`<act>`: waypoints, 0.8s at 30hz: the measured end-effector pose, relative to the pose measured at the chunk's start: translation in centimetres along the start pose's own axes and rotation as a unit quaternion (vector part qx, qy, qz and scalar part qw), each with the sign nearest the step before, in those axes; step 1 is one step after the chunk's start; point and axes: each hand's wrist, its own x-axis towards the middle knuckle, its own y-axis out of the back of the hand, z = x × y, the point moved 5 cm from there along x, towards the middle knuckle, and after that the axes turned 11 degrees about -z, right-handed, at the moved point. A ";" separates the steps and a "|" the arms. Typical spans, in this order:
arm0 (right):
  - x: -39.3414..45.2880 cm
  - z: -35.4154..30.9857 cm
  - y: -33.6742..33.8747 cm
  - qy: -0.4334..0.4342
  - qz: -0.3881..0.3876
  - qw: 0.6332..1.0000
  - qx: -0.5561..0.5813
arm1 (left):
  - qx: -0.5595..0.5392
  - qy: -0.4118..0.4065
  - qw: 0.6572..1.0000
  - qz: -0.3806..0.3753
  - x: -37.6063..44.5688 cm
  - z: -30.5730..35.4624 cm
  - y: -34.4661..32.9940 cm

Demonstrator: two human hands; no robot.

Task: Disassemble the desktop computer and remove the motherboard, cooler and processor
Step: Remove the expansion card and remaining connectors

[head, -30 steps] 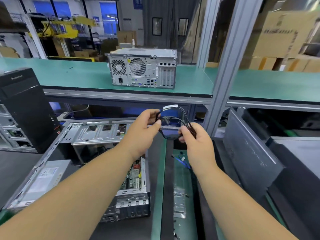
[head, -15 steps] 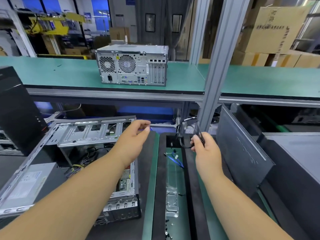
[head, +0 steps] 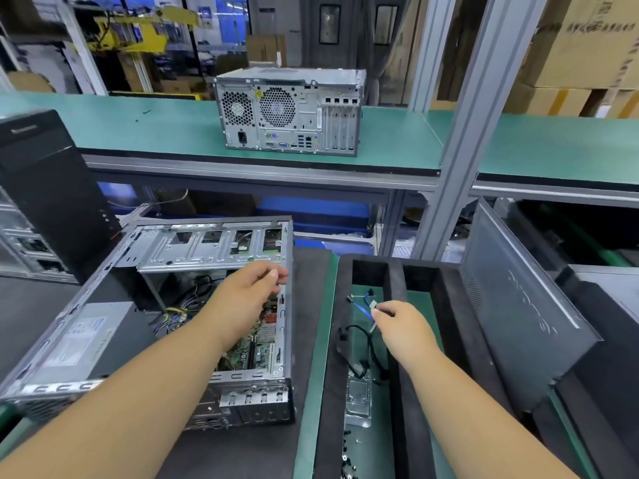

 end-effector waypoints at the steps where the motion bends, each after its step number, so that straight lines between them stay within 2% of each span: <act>1: 0.2 0.0 -0.1 -0.011 -0.002 1.000 -0.013 | 0.002 0.003 1.000 0.008 -0.3 -0.4 0.6; 5: 0.9 -1.1 -0.9 -0.028 -0.019 0.995 -0.092 | -0.001 0.019 0.999 0.042 -2.1 -1.8 3.2; 11: 0.8 -4.6 -0.9 -0.010 0.039 0.974 -0.222 | -0.008 0.028 0.997 0.074 -3.5 -3.1 6.7; 17: 0.1 -10.0 -1.4 0.083 0.071 0.981 -0.159 | -0.017 0.017 0.997 0.071 -3.8 -4.4 9.7; 21: -1.3 -14.3 -4.0 0.182 0.108 0.971 -0.110 | 0.075 0.022 0.996 0.045 -4.1 -5.5 12.1; 24: -1.9 -16.8 -6.7 0.223 0.106 0.964 -0.093 | 0.146 0.004 0.989 0.028 -4.3 -6.0 13.9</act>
